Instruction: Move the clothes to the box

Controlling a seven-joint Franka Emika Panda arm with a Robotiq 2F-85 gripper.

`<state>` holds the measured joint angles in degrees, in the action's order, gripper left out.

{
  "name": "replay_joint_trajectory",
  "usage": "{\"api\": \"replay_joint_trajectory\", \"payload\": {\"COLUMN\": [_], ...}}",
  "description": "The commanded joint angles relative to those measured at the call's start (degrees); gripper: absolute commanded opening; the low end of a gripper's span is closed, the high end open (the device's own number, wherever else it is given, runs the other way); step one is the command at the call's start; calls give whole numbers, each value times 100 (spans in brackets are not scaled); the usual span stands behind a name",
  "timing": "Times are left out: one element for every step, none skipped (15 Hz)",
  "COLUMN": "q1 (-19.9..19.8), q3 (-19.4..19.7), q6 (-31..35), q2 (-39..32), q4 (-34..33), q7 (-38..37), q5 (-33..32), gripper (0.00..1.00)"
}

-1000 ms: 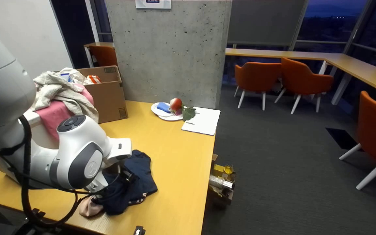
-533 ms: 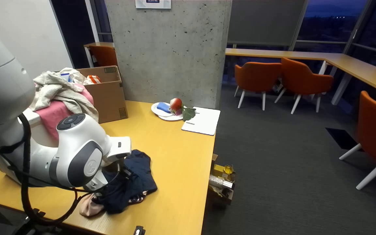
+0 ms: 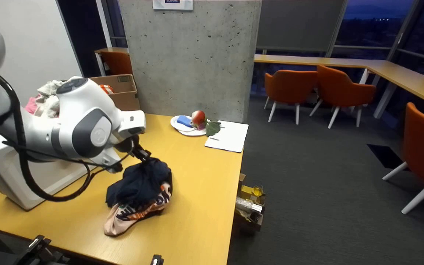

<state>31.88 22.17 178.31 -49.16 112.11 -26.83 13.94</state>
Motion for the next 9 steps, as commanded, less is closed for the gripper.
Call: {"api": "replay_joint_trajectory", "payload": {"q1": [677, 841, 997, 1184, 1292, 1410, 1537, 1642, 1734], "q3": [747, 943, 1118, 1299, 1416, 1523, 1609, 1655, 1661], "q6": [-822, -1032, -1243, -1428, -1586, -1764, -1955, -2142, -2340], "q2": [428, 523, 634, 742, 801, 893, 983, 1103, 1203], "q4": [-324, -458, -591, -713, -875, -1029, -1192, -1335, -1508], "q7": [-250, -361, -481, -633, -765, -907, -1068, -1196, -1335], "q5": [-260, -418, -591, -794, -996, -1232, -1458, -1685, -1905], "gripper": [1, 1, 1, 1, 1, 1, 1, 1, 1]}}
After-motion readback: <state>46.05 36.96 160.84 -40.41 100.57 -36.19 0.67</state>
